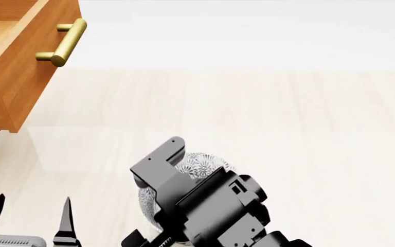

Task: Put the bowl on the plate.

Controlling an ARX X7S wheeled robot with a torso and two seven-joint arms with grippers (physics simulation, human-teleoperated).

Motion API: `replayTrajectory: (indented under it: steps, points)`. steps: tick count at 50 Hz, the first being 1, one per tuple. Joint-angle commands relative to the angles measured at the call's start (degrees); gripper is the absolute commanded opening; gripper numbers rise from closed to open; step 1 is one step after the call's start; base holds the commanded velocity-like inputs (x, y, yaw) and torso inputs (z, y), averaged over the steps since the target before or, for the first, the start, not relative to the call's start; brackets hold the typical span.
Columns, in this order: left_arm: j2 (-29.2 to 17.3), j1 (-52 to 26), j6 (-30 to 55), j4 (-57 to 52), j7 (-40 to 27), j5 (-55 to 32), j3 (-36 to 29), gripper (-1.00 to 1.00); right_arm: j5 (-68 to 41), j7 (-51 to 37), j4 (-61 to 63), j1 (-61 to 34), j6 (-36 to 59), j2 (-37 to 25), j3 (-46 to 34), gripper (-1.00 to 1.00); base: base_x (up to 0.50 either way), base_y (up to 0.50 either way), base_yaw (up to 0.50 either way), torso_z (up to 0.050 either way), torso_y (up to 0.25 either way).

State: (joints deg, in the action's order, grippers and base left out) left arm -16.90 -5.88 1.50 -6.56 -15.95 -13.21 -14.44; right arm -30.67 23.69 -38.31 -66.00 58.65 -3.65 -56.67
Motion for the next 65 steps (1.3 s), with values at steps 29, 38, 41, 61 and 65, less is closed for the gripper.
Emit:
replayTrajectory:
  steps: [29,38,41,61,65]
  points:
    - [-0.64,0.08,0.39,-0.76,-0.79,-0.53,-0.62,1.0,-1.75,-1.08,1.4,0.92,0.31,-1.03,-0.55,-1.0,0.0,0.0,0.0,0.0,0.0]
    - [-0.75,0.05,0.27,-0.76,-0.87,-0.7,-0.72,1.0,-1.56,-4.97,10.47,0.05,3.67,-4.35,-0.79,-1.0,0.0,0.0,0.0,0.0,0.0]
    - [-0.83,0.14,0.29,-0.83,-0.98,-0.75,-0.7,1.0,-1.32,-7.41,14.51,-0.22,5.29,-5.99,-0.42,-1.0,0.0,0.0,0.0,0.0,0.0]
    - [-0.97,0.11,-0.04,-0.76,-1.28,-0.86,-1.04,1.0,-2.77,-15.28,31.74,-3.45,13.71,-12.81,3.84,-1.0,0.0,0.0,0.0,0.0,0.0]
    - [-1.01,0.0,0.27,-1.05,-1.38,-0.89,-1.2,1.0,-2.42,-16.82,34.75,-4.42,15.18,-13.96,3.9,-1.0,0.0,0.0,0.0,0.0,0.0]
